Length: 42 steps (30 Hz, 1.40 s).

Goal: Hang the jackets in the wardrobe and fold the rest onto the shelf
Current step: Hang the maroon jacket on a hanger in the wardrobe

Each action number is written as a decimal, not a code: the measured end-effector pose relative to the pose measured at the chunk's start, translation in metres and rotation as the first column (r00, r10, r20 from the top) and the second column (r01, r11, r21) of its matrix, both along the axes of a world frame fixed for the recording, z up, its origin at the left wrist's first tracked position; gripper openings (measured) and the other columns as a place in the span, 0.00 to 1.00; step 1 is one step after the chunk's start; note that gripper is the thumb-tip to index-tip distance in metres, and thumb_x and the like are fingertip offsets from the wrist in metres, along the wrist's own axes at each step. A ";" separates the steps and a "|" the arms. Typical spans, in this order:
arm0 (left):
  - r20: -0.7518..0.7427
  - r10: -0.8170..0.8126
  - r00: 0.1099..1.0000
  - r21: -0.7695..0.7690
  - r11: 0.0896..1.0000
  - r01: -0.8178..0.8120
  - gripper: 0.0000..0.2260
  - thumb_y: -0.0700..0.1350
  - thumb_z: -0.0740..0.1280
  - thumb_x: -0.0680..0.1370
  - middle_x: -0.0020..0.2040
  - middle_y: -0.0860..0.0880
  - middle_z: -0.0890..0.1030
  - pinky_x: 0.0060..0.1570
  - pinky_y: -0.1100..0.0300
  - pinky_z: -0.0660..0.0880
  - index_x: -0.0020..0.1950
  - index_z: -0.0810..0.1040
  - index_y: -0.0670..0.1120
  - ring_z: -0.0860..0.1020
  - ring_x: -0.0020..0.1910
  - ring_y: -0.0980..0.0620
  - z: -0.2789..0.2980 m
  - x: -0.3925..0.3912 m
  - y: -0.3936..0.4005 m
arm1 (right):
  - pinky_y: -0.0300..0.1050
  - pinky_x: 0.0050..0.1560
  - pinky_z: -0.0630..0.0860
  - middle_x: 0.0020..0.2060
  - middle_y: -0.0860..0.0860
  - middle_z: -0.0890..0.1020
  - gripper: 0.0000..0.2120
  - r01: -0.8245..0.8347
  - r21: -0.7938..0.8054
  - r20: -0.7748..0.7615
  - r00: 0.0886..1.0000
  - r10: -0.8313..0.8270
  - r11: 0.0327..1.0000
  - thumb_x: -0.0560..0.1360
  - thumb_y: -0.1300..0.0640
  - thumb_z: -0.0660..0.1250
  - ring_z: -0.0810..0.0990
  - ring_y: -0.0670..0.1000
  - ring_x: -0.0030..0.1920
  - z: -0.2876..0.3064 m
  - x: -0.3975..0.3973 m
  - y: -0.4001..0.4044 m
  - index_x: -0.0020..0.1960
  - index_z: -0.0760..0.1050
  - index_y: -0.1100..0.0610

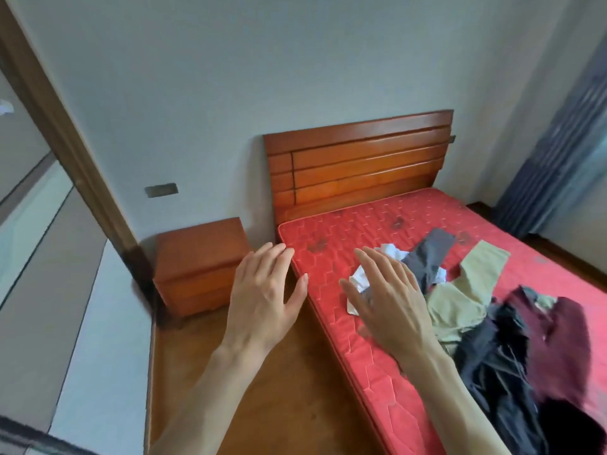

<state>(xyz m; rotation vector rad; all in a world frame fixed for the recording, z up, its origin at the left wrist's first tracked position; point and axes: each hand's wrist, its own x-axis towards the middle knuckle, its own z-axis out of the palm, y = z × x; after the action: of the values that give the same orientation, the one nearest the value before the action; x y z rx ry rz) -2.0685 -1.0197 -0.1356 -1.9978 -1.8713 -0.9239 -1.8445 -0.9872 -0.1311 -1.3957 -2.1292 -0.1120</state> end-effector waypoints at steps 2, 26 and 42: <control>0.019 -0.087 0.996 -0.017 0.996 0.087 0.25 0.60 0.56 0.85 0.71 0.46 0.79 0.74 0.45 0.71 0.72 0.77 0.45 0.73 0.73 0.47 -0.007 0.015 0.028 | 0.55 0.74 0.69 0.72 0.51 0.77 0.30 0.072 -0.013 0.007 0.997 -0.072 0.997 0.84 0.36 0.57 0.72 0.53 0.74 -0.005 0.014 0.010 0.75 0.72 0.56; 0.079 -0.834 0.546 -0.058 0.543 0.838 0.19 0.51 0.63 0.83 0.69 0.47 0.79 0.74 0.49 0.69 0.70 0.77 0.43 0.74 0.72 0.47 -0.074 0.387 0.218 | 0.54 0.77 0.67 0.73 0.51 0.75 0.28 0.808 -0.166 -0.077 0.561 -0.824 0.565 0.83 0.41 0.62 0.70 0.53 0.76 -0.067 0.335 0.017 0.77 0.69 0.55; 0.161 -0.933 0.322 -0.262 0.274 0.925 0.18 0.49 0.65 0.83 0.68 0.46 0.80 0.71 0.47 0.71 0.69 0.79 0.42 0.75 0.71 0.45 -0.204 0.521 0.225 | 0.54 0.75 0.69 0.72 0.53 0.76 0.27 0.846 -0.464 -0.038 0.278 -0.960 0.263 0.83 0.45 0.64 0.73 0.53 0.73 -0.209 0.405 -0.040 0.78 0.68 0.56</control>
<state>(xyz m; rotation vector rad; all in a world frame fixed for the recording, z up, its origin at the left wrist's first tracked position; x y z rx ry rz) -1.5479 -0.7949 -0.3401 -3.3727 -0.5760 -0.7787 -1.4399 -1.0274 -0.3398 -2.5520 -0.7681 0.0677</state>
